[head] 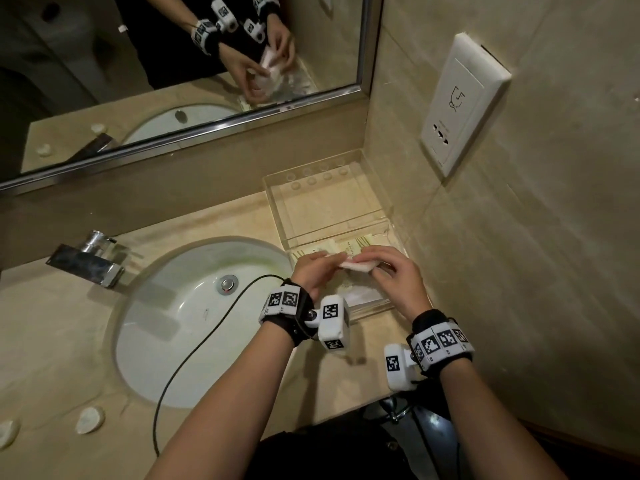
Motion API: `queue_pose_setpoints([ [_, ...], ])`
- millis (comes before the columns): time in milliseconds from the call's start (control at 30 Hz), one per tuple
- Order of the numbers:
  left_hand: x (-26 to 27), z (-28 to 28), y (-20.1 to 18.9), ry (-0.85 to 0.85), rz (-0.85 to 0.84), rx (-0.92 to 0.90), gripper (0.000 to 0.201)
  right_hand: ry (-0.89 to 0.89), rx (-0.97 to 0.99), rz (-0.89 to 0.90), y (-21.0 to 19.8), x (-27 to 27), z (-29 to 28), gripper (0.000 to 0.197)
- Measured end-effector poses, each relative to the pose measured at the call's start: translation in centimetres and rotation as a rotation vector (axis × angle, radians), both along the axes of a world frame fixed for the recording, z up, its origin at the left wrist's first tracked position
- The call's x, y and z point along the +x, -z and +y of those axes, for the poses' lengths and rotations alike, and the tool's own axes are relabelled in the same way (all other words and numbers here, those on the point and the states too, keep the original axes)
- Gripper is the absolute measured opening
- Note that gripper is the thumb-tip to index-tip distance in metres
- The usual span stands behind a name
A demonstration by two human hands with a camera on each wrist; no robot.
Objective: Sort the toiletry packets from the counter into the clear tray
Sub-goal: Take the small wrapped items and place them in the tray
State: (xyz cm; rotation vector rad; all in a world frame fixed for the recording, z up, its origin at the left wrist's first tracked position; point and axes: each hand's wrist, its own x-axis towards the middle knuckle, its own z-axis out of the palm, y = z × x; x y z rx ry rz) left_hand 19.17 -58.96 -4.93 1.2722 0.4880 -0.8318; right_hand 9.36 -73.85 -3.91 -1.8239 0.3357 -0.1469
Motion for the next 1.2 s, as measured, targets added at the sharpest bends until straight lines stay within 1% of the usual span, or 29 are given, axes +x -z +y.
queue_pose_setpoints([
  [67, 0.3, 0.2, 0.1, -0.085, -0.046, 0.063, 0.056, -0.002, 0.025, 0.034, 0.2, 0.2, 0.0, 0.045],
  [100, 0.5, 0.3, 0.1, -0.1, -0.098, 0.106, 0.06, 0.018, 0.038, 0.035, 0.3, 0.3, 0.0, 0.049],
  [133, 0.5, 0.4, -0.1, -0.087, -0.152, 0.139, 0.059, 0.048, 0.043, 0.028, 0.3, 0.5, 0.0, 0.051],
  [167, 0.5, 0.3, -0.3, -0.063, -0.193, 0.155, 0.053, 0.079, 0.05, 0.024, 0.4, 0.8, 0.0, 0.05],
  [200, 0.5, 0.4, -0.5, -0.027, -0.233, 0.162, 0.044, 0.106, 0.063, 0.026, 0.5, 1.0, 0.0, 0.044],
  [267, 0.3, 0.3, -0.9, 0.062, -0.323, 0.168, 0.026, 0.131, 0.085, 0.049, 0.4, 1.6, 0.0, 0.027],
  [333, 0.2, 0.3, -1.3, 0.159, -0.388, 0.161, 0.021, 0.12, 0.101, 0.094, 0.3, 2.3, 0.0, 0.028],
  [400, 0.2, 0.3, -1.3, 0.241, -0.433, 0.157, 0.026, 0.106, 0.1, 0.148, 0.1, 2.8, -0.1, 0.027],
  [500, 0.4, 0.3, -1.3, 0.308, -0.454, 0.21, 0.029, 0.153, 0.097, 0.184, 0.4, 3.3, -0.4, 0.01],
  [533, 0.5, 0.4, -1.3, 0.313, -0.454, 0.24, 0.029, 0.203, 0.086, 0.201, 0.6, 3.4, -0.7, 0.005],
  [600, 0.7, 0.8, -0.8, 0.295, -0.449, 0.315, 0.027, 0.318, 0.052, 0.275, 1.2, 3.5, -1.5, 0.002],
  [667, 0.8, 1.3, -0.2, 0.279, -0.454, 0.399, 0.019, 0.399, 0.026, 0.372, 2.0, 3.3, -2.0, 0.005],
  [733, 0.7, 1.7, 0.6, 0.3, -0.467, 0.49, 0.013, 0.433, 0.015, 0.446, 2.8, 2.8, -2.2, 0.006],
  [800, 0.5, 1.9, 1.1, 0.342, -0.46, 0.539, 0.014, 0.45, 0.018, 0.495, 3.2, 2.4, -1.9, 0.012],
  [833, 0.3, 1.9, 1.3, 0.349, -0.446, 0.533, 0.015, 0.453, 0.004, 0.512, 3.4, 2.3, -1.9, 0.013],
  [900, 0.0, 1.8, 1.6, 0.361, -0.43, 0.508, 0.011, 0.443, -0.063, 0.525, 3.4, 2.1, -1.7, 0.015],
  [967, -0.4, 1.5, 1.5, 0.391, -0.432, 0.482, 0.006, 0.414, -0.164, 0.514, 3.2, 1.9, -1.4, 0.022],
  [1000, -0.6, 1.3, 1.6, 0.401, -0.431, 0.457, 0.009, 0.397, -0.234, 0.493, 3.1, 1.8, -1.2, 0.026],
  [1067, -0.8, 0.9, 1.6, 0.427, -0.433, 0.422, 0.018, 0.36, -0.438, 0.434, 3.1, 1.6, -0.8, 0.033],
  [1133, -1.0, 0.6, 1.6, 0.457, -0.449, 0.437, 0.024, 0.316, -0.63, 0.366, 3.0, 1.4, -0.4, 0.035],
  [1200, -1.2, 0.3, 1.7, 0.468, -0.461, 0.446, 0.026, 0.245, -0.671, 0.267, 3.1, 1.4, 0.0, 0.035],
])
